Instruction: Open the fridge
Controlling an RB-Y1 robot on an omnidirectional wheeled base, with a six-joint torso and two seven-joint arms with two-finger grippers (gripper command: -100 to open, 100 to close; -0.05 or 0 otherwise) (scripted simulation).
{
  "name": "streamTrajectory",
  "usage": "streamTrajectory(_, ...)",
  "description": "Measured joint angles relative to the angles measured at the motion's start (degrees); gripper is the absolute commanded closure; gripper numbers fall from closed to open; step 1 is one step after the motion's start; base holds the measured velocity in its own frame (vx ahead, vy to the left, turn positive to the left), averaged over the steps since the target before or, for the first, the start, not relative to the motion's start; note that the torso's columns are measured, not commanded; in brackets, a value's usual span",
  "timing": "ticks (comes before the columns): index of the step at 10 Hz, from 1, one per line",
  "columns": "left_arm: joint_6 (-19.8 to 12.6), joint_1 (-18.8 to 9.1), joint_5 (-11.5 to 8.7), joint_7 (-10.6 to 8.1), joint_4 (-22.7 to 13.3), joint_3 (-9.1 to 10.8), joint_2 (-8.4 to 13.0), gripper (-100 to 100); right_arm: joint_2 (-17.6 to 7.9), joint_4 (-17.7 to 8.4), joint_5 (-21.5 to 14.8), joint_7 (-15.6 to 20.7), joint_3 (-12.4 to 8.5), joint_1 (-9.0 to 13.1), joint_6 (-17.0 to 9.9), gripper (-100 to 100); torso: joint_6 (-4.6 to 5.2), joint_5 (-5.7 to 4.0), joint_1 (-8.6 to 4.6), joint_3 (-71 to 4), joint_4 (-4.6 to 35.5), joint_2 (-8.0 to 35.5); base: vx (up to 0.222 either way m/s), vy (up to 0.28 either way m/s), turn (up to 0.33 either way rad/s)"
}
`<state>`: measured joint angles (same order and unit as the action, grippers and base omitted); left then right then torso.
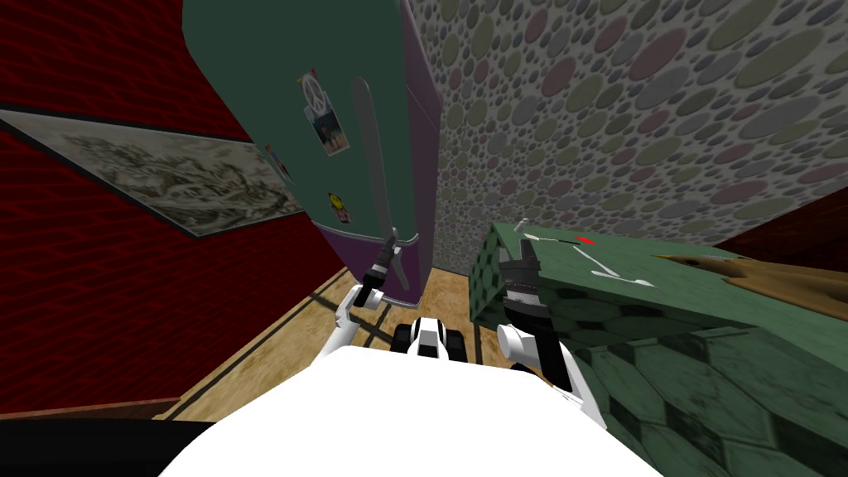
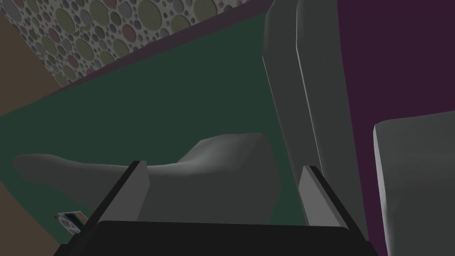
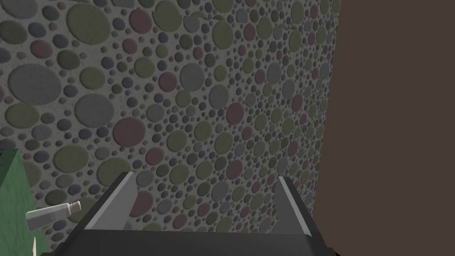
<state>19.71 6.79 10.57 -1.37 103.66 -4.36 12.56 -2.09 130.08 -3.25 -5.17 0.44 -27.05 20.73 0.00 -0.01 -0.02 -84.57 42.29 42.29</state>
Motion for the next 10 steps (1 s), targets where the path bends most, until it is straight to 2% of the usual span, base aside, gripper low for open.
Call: streamTrajectory(10, -14.37, -5.19, 1.08, 0.34, 2.18, 0.74, 3.09, -100, 0.0, 0.0, 0.0, 0.0, 0.0, 0.0, 0.0, 0, -0.01, 0.01, 0.04, 0.02, 0.01, 0.01, -0.035, -0.023, -0.013)
